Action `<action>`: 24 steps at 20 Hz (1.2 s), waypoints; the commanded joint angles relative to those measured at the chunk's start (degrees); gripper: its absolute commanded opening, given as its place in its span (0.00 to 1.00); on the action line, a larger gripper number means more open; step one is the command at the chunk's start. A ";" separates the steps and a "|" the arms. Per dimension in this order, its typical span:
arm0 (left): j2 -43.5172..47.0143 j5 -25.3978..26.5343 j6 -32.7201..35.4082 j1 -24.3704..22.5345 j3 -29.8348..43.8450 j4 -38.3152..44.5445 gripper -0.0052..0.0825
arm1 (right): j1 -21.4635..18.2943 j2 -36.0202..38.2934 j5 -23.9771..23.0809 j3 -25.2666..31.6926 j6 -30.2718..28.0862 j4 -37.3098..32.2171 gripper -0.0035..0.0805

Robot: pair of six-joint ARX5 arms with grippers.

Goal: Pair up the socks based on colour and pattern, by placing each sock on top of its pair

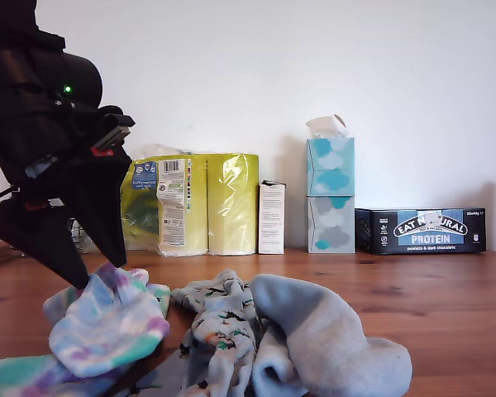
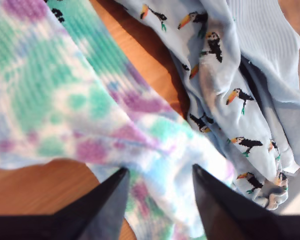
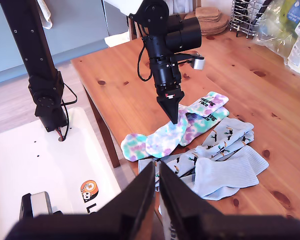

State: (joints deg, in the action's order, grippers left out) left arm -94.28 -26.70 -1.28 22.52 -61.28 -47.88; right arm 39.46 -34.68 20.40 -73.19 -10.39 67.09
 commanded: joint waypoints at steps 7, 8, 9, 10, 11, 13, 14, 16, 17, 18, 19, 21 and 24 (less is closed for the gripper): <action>5.05 -0.02 4.92 -1.51 -6.19 -9.60 0.20 | 0.00 -0.44 -2.10 0.13 2.56 -0.92 0.03; 7.02 0.42 6.43 -1.64 -6.16 -9.55 0.03 | 0.00 -0.90 -3.65 0.17 4.07 -1.60 0.03; 9.07 0.96 7.30 -1.64 -6.12 -8.76 0.04 | -0.07 -1.51 -5.86 0.48 5.29 -2.97 0.03; 11.37 2.10 7.32 -1.64 -5.86 -6.99 0.04 | -0.20 -1.97 -8.72 1.07 7.17 -5.53 0.03; 13.75 3.72 7.30 -1.64 -5.38 -4.42 0.04 | -0.22 -2.40 -12.59 2.14 8.44 -8.28 0.03; 18.95 8.90 7.34 -1.66 -3.67 1.18 0.04 | -0.26 -2.62 -21.81 5.73 10.60 -15.80 0.03; 21.68 10.34 7.67 -1.88 -2.19 4.63 0.04 | -0.26 -2.60 -25.35 8.22 10.56 -20.13 0.03; 27.26 12.09 7.80 -2.80 1.88 11.98 0.04 | -0.26 -2.47 -30.71 13.22 10.51 -29.90 0.03; 30.14 13.11 7.89 -3.61 4.52 15.96 0.04 | -0.39 -2.32 -32.94 16.04 10.51 -34.75 0.03; 33.11 13.88 8.46 -4.52 7.54 19.89 0.04 | -0.85 -2.16 -33.88 18.80 10.34 -39.58 0.03; 35.91 14.16 8.46 -5.55 10.80 23.91 0.04 | -1.53 -2.16 -34.53 21.90 10.25 -44.39 0.03; 41.22 14.16 8.41 -7.85 17.44 30.80 0.04 | -3.61 -2.16 -34.45 27.95 8.57 -51.34 0.03; 47.45 13.92 8.41 -12.85 25.57 36.89 0.04 | -9.33 -1.88 -31.23 36.26 8.15 -58.27 0.03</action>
State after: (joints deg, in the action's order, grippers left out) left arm -47.24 -12.53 6.66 10.35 -37.39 -12.32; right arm 30.96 -36.91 -11.60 -38.44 -1.98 10.17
